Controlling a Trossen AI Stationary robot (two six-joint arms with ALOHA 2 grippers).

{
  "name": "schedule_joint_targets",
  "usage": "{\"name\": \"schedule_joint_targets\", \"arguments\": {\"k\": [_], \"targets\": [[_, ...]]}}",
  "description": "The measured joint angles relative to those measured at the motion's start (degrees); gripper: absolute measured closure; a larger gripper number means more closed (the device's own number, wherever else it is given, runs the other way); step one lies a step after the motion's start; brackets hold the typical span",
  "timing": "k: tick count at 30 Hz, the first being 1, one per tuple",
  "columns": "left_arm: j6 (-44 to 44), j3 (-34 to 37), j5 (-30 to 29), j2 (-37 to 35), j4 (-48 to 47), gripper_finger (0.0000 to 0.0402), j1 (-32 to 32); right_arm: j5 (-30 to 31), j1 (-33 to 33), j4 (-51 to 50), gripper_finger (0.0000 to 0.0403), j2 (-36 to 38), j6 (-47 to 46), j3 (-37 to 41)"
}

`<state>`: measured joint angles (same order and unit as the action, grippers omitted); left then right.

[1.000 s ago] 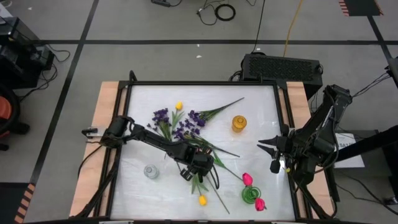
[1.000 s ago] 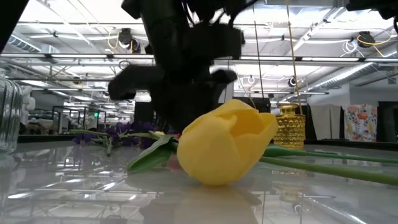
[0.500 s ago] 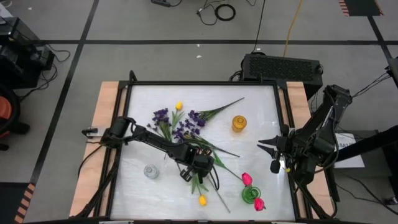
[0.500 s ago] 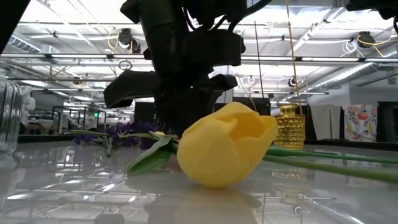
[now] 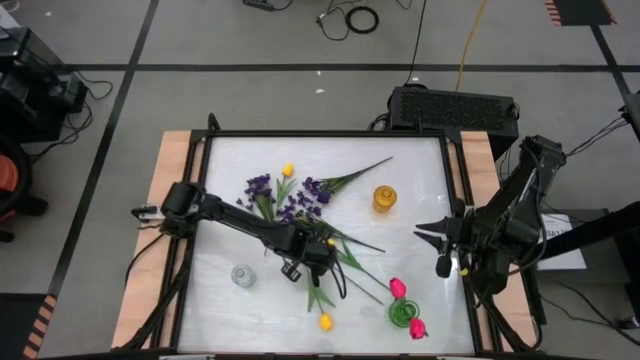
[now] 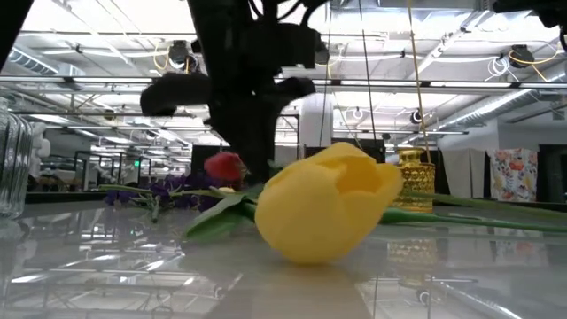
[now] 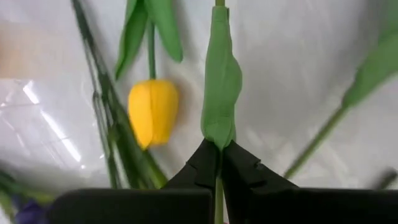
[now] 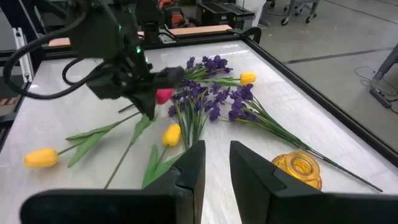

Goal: Sort flowers into vase by color
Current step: Put the red flower into the green vase

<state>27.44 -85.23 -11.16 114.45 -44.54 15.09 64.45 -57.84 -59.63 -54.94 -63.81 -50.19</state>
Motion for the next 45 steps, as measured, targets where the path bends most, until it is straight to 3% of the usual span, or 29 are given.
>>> {"name": "schedule_joint_targets", "arguments": {"k": [7,13,17,22,26,30,39,45], "targets": [[0.0,-0.5,-4.8,-5.9,-6.0,0.0389,1.0,0.6,0.2,3.2,0.0337,0.8,0.0,0.0],[0.7,-5.6,-14.9,-9.8,-11.0,0.0389,1.2,3.9,2.8,9.6,0.0337,3.9,0.7,0.0],[7.1,-9.7,-21.7,-10.5,-11.6,0.0389,1.2,2.8,6.1,15.9,0.0337,6.7,7.6,0.0],[18.0,-14.4,-29.5,-10.5,-10.3,0.0389,0.9,-7.0,12.9,29.0,0.0335,10.5,22.0,-0.1],[29.5,-15.0,-36.8,-10.5,-2.5,0.0389,0.1,-18.8,20.2,38.1,0.0321,11.5,31.4,-0.1],[42.5,-15.3,-43.4,-10.5,8.3,0.0389,-0.1,-29.2,28.2,40.1,0.0291,10.8,33.7,-0.1],[72.0,-15.3,-44.1,-9.5,28.2,0.0389,-0.2,-42.6,40.7,40.3,0.0234,10.1,32.0,-0.1],[87.3,-15.3,-38.4,-8.7,32.9,0.0389,-1.2,-50.1,45.0,43.7,0.0225,8.8,33.0,-0.1]]}}
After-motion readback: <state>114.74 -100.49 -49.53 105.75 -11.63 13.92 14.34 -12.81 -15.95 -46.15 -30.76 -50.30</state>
